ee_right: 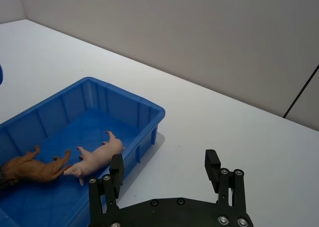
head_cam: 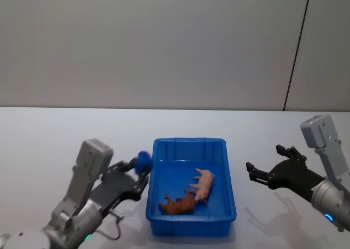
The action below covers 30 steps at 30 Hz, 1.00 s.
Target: Pick up the two dolls from the table and place them into the box.
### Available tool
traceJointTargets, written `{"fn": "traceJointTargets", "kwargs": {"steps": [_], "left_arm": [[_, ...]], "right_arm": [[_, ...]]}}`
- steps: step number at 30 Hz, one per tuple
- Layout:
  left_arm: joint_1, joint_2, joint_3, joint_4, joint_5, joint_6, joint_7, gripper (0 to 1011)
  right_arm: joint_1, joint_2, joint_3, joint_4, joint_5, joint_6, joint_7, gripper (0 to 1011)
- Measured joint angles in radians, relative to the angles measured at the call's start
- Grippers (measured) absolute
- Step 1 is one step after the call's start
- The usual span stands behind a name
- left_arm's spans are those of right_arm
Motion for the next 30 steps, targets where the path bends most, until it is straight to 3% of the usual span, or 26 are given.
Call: {"fn": "traceJointTargets", "kwargs": {"steps": [3, 12, 16, 24, 30], "left_arm": [[-0.017, -0.019, 0.006, 0.005, 0.012, -0.008, -0.014, 314], [-0.108, -0.115, 0.046, 0.083, 0.057, -0.034, -0.084, 637], [-0.128, -0.136, 0.055, 0.103, 0.071, -0.037, -0.101, 747], [-0.121, -0.128, 0.055, 0.077, 0.093, -0.031, -0.099, 976], [-0.082, -0.090, 0.042, 0.014, 0.100, -0.022, -0.059, 1001]], "right_arm": [[0.000, 0.000, 0.000, 0.000, 0.000, 0.000, 0.000, 1001], [0.000, 0.000, 0.000, 0.000, 0.000, 0.000, 0.000, 1001], [0.000, 0.000, 0.000, 0.000, 0.000, 0.000, 0.000, 1001], [0.000, 0.000, 0.000, 0.000, 0.000, 0.000, 0.000, 1001], [0.000, 0.000, 0.000, 0.000, 0.000, 0.000, 0.000, 1001]]}}
